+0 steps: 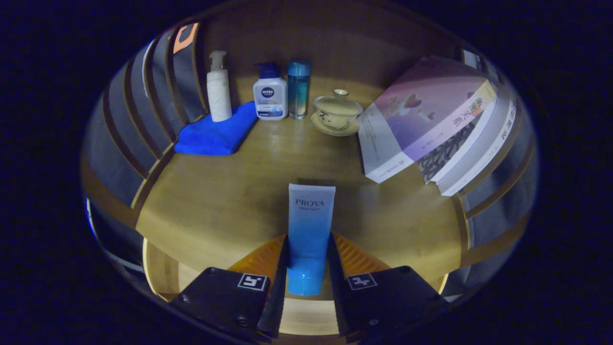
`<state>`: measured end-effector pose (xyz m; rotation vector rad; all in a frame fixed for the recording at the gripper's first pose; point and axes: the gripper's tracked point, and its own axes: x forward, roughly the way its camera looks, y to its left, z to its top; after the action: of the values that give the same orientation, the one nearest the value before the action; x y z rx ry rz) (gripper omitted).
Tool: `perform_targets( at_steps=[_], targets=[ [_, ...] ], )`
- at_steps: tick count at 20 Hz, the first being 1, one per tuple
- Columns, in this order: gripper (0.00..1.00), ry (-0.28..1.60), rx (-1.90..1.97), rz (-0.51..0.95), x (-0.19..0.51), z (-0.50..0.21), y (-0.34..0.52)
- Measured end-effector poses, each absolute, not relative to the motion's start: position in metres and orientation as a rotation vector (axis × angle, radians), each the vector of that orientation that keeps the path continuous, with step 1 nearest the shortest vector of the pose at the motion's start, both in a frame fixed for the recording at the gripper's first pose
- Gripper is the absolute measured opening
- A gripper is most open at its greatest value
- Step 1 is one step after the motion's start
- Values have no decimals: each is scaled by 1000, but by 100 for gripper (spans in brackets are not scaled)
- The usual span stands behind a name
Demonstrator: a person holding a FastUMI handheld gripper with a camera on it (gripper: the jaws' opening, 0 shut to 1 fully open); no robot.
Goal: Pull open the drawer, take out the items inside it, and place them on the countertop above the cabinet.
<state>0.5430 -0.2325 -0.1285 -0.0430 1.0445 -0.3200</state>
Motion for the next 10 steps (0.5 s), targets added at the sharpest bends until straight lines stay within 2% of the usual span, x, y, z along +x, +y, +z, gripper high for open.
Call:
perform_targets(
  at_steps=[2,4,10],
  targets=[
    [48,1031,-81,-325,540,-126,-234],
    [53,1033,-104,-302,533,-126,-231],
    [55,970,-103,-258,498,-105,-212]
  ],
)
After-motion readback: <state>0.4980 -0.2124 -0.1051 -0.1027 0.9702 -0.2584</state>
